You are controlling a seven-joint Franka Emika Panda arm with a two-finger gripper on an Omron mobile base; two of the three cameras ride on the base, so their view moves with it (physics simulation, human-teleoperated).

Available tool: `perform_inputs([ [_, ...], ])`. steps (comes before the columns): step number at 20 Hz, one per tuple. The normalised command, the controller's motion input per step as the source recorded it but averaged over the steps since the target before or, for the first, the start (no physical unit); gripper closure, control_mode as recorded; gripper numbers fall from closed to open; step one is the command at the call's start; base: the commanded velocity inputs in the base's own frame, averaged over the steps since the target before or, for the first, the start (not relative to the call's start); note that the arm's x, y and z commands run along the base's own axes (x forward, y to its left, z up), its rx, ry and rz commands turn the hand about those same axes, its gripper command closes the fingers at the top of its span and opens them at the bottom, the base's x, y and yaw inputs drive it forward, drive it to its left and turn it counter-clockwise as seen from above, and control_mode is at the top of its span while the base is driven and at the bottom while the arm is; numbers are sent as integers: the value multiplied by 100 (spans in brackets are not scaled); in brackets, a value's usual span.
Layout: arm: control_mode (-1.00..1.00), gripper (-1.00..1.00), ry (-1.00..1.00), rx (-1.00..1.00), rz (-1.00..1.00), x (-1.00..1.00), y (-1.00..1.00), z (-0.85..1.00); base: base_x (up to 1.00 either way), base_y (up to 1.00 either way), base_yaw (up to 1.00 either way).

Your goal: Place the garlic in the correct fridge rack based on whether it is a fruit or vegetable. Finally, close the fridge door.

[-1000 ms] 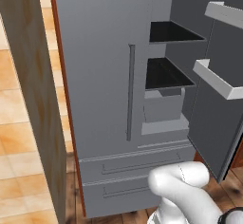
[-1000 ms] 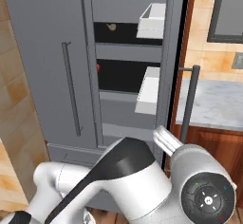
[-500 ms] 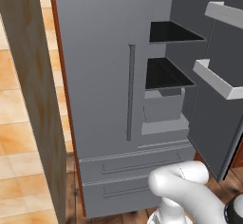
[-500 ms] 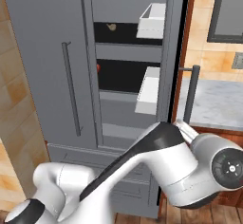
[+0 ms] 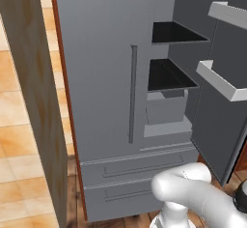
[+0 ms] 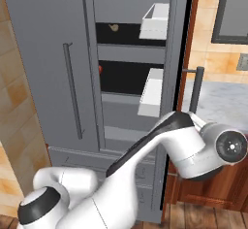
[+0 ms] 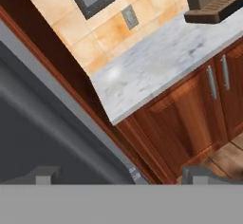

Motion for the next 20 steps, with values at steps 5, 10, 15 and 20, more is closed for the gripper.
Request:
perform_inputs([
  [5, -100, -100, 0, 0, 7, 67, 0, 0, 0, 0, 0],
  [10, -100, -100, 0, 2, 17, 59, 17, 0, 0, 0, 0],
  [15, -100, -100, 0, 9, 24, 54, 40, 0, 0, 0, 0],
  [20, -100, -100, 0, 12, 29, 36, 86, 0, 0, 0, 0],
])
